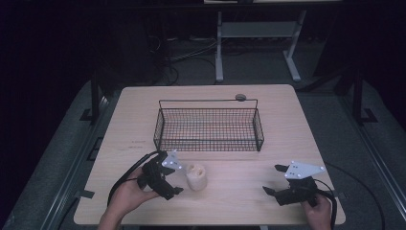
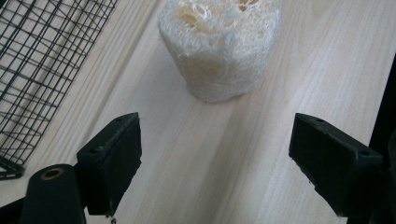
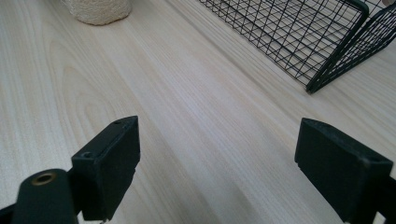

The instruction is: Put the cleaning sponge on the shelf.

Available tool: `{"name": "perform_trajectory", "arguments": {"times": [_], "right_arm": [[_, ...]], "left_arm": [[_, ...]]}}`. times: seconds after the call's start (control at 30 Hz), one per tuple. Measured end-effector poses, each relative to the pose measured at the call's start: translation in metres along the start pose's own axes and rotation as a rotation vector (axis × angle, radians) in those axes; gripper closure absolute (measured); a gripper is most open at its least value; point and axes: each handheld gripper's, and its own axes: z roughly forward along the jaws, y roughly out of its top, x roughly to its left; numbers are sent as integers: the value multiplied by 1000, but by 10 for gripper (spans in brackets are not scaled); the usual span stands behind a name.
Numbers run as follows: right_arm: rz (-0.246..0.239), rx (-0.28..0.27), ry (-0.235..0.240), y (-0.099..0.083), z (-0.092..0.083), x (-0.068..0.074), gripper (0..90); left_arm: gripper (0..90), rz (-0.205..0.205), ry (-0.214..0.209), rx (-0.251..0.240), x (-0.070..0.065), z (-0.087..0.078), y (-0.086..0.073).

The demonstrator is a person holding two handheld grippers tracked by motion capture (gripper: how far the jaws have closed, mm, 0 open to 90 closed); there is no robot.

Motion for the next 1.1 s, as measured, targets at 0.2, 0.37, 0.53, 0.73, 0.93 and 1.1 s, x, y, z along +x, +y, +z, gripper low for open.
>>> {"name": "perform_trajectory", "arguments": {"times": [0.2, 0.37, 0.53, 0.73, 0.93, 1.1], "right_arm": [[0, -3, 1, 0, 0, 0, 135], [-1, -5, 1, 0, 0, 0, 136], [-2, -6, 1, 0, 0, 0, 135], [-2, -9, 0, 1, -1, 0, 136], [-4, -12, 2, 1, -1, 1, 135], [-3, -13, 2, 1, -1, 1, 135]], "left_arm": [[164, 13, -6, 7, -1, 2, 6], [164, 21, -14, 11, 0, 3, 13], [164, 27, -22, 13, 1, 6, 17], [164, 30, -32, 13, 1, 10, 23], [164, 25, -40, 8, 2, 12, 26], [164, 20, -49, 7, 4, 15, 29]]}}
